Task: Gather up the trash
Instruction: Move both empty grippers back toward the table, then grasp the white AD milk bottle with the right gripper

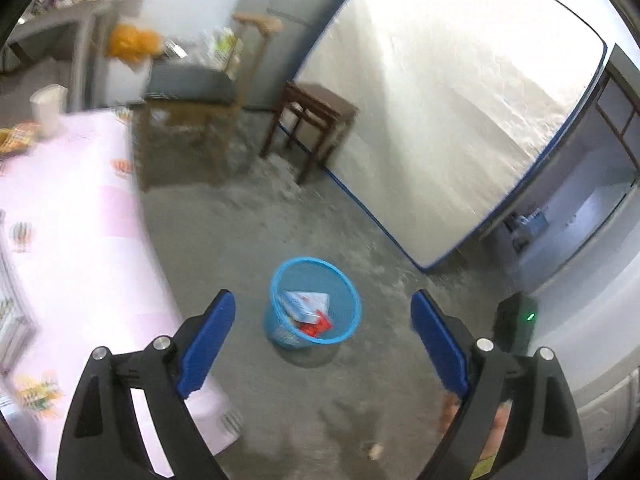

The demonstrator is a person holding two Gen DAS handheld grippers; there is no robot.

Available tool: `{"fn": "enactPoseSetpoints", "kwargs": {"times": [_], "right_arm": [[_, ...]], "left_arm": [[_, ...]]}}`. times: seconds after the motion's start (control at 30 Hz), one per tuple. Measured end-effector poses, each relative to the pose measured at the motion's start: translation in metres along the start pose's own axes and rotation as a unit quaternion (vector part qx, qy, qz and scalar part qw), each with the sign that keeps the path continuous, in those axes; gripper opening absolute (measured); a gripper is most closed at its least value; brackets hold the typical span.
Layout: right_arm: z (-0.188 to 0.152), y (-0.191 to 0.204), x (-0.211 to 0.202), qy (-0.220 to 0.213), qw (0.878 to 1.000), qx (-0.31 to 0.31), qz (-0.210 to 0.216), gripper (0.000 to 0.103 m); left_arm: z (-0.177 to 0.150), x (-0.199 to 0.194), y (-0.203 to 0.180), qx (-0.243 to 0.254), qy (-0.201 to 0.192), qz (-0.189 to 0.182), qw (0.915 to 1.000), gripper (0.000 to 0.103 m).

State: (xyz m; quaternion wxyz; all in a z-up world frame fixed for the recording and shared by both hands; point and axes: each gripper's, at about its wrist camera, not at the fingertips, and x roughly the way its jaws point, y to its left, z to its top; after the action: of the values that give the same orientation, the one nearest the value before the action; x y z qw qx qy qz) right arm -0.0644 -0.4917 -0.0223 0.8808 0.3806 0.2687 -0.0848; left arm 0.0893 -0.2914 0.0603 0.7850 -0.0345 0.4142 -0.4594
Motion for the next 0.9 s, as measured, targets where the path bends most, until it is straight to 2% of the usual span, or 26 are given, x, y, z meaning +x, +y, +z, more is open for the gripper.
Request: {"fn": "enactPoseSetpoints", "kwargs": {"times": [0.1,0.23,0.33,0.37,0.43,0.53,0.6,0.67,0.73,0.9], "right_arm": [[-0.002,0.047,0.008,0.026,0.998,-0.046,0.031,0.082],[-0.011,0.108,0.033,0.077,0.990,-0.098,0.068,0.082],[-0.025,0.168,0.061,0.119,0.976,-0.152,0.100,0.082],[-0.031,0.184,0.068,0.130,0.971,-0.169,0.108,0.082],[-0.043,0.219,0.085,0.155,0.959,-0.200,0.125,0.082],[-0.073,0.281,0.120,0.209,0.934,-0.250,0.148,0.082],[-0.089,0.312,0.141,0.232,0.919,-0.283,0.148,0.082],[-0.112,0.346,0.164,0.262,0.896,-0.327,0.144,0.082],[-0.135,0.374,0.191,0.290,0.875,-0.367,0.123,0.082],[-0.178,0.408,0.237,0.329,0.825,-0.454,0.068,0.082]], "left_arm": [[-0.015,-0.052,0.030,-0.006,-0.043,0.039,0.9983,0.090],[-0.044,-0.115,0.076,-0.039,-0.082,0.089,0.9918,0.091],[-0.069,-0.151,0.109,-0.068,-0.105,0.126,0.9841,0.091],[-0.080,-0.163,0.121,-0.073,-0.110,0.146,0.9805,0.091],[-0.096,-0.178,0.135,-0.072,-0.113,0.162,0.9776,0.091],[-0.118,-0.190,0.148,-0.049,-0.110,0.186,0.9753,0.091],[-0.136,-0.193,0.154,-0.039,-0.106,0.195,0.9743,0.091],[-0.151,-0.196,0.162,-0.033,-0.107,0.197,0.9740,0.091],[-0.160,-0.197,0.166,-0.029,-0.107,0.201,0.9732,0.091],[-0.174,-0.199,0.173,-0.010,-0.114,0.209,0.9712,0.091]]}}
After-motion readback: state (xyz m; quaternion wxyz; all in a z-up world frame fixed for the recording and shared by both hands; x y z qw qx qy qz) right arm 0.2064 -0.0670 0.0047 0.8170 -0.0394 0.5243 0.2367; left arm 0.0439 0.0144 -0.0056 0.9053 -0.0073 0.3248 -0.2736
